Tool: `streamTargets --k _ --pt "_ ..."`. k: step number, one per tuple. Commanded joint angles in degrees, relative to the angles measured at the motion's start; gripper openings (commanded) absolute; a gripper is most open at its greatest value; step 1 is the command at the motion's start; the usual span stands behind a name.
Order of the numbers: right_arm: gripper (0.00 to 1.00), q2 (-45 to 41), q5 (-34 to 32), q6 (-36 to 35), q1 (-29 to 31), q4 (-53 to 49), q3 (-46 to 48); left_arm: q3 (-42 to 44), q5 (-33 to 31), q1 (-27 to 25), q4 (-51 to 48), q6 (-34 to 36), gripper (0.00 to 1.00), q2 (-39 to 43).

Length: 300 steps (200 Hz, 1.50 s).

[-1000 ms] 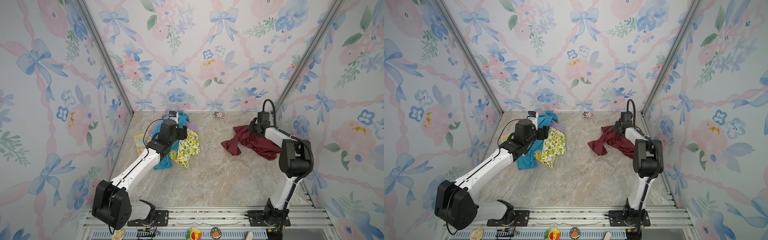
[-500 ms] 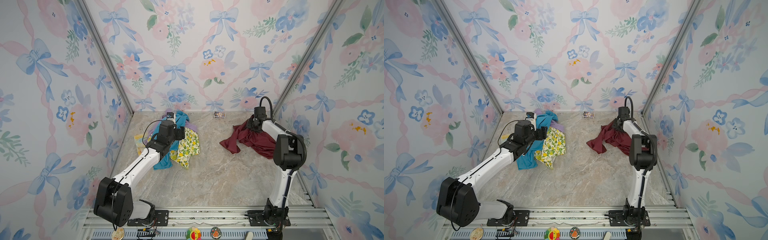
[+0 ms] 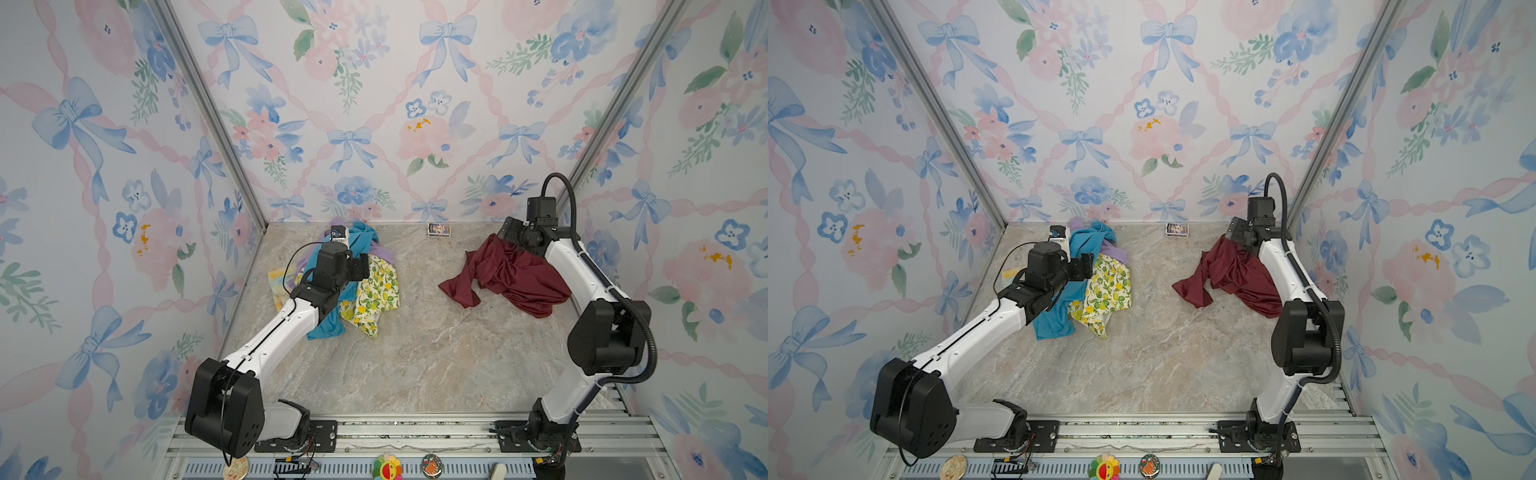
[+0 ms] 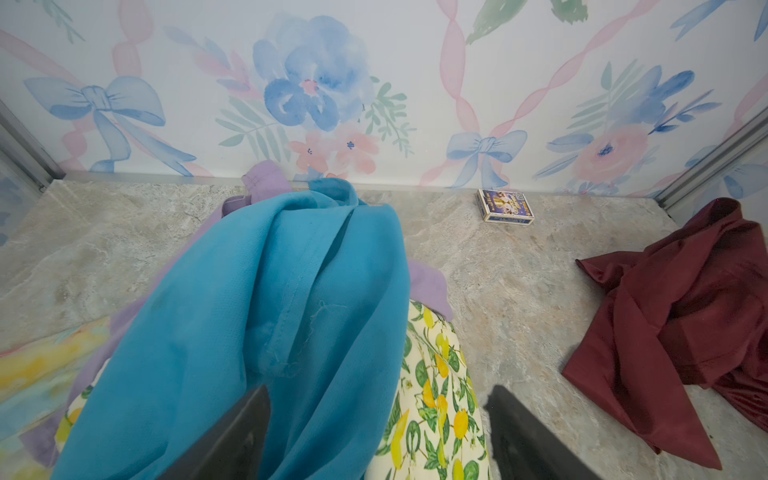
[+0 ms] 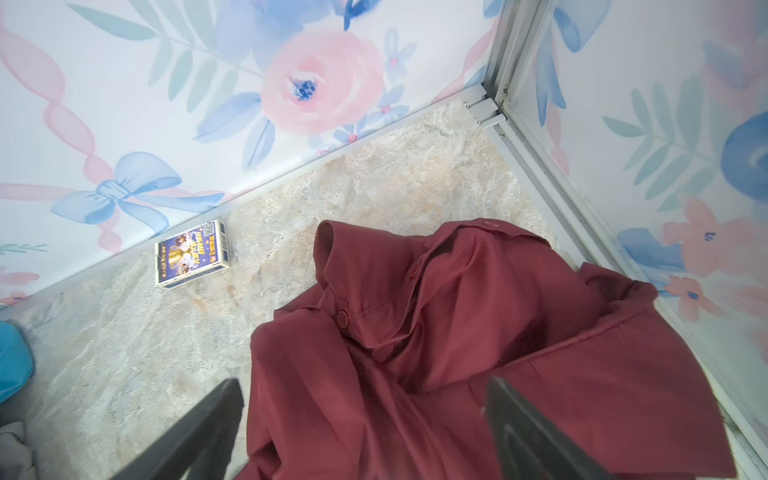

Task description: Pick out a specific cloth from the pile

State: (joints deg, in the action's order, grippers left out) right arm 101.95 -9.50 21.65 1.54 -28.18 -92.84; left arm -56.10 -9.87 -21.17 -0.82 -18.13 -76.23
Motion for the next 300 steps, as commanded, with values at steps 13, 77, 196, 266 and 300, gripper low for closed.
streamTargets --k 13,77,196,266,300 --pt "0.95 1.0 -0.4 -2.2 0.7 -5.1 2.2 1.9 -1.4 0.4 0.9 0.1 0.84 0.9" --pt "0.97 -18.2 0.6 -10.9 4.0 16.3 27.6 16.3 -7.1 0.5 18.3 5.1 0.86 5.0" --pt "0.97 -24.1 -2.8 -21.9 4.3 72.4 71.9 44.0 -22.7 11.0 66.8 11.1 0.98 -3.2" --pt "0.97 -13.0 2.2 -20.8 1.0 81.0 70.6 46.6 -10.1 14.6 80.9 12.2 0.98 -12.9" --pt "0.97 -13.3 1.7 -21.1 1.3 79.8 70.3 46.6 -10.1 14.6 81.0 12.3 0.98 -12.9"
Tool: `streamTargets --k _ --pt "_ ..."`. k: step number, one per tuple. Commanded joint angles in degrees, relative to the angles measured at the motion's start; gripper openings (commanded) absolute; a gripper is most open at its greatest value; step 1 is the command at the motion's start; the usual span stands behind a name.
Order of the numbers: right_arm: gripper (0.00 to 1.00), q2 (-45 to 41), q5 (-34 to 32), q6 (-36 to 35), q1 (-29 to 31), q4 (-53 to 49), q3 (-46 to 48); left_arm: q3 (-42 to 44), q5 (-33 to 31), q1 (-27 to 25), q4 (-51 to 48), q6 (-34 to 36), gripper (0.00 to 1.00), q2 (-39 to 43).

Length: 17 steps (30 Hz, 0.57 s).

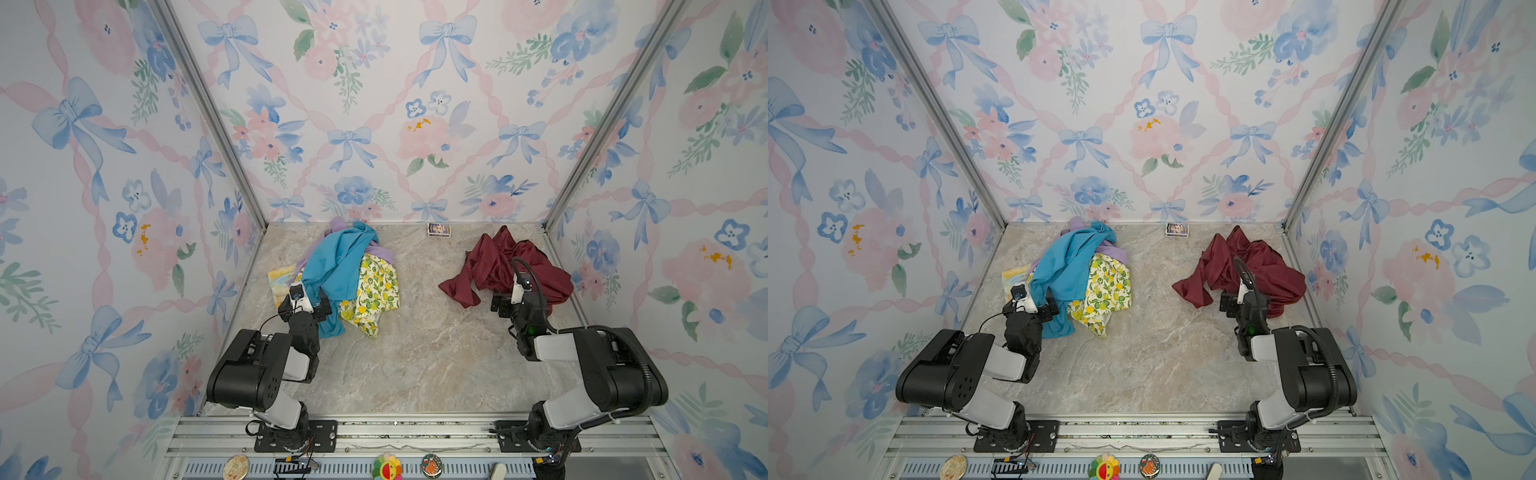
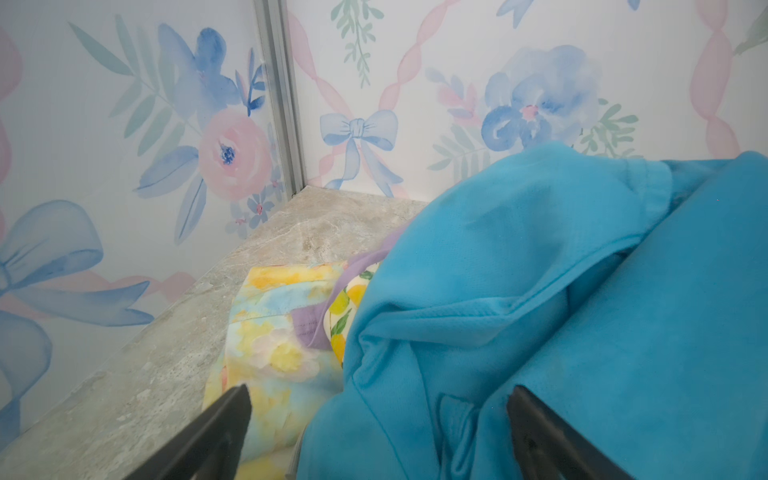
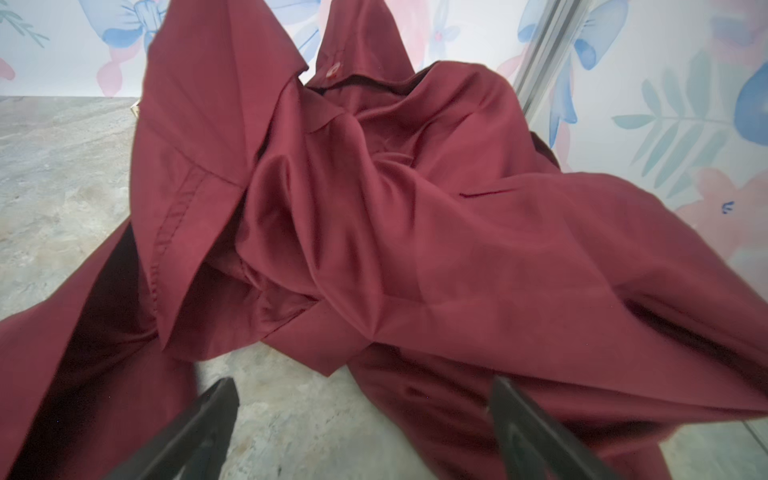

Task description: Pick out a specific cloth from the pile

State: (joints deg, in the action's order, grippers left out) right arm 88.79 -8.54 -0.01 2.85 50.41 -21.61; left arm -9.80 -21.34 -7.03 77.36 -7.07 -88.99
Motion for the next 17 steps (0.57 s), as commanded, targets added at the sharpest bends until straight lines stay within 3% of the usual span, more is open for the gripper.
streamTargets --k 1,17 --pt "0.97 -0.2 0.6 0.5 0.0 1.2 -1.0 0.3 1.3 0.4 2.7 1.3 0.98 -0.1" --pt "0.97 -0.2 1.0 0.4 0.0 0.9 -1.1 0.2 0.4 -0.6 2.8 2.3 0.98 -0.2"
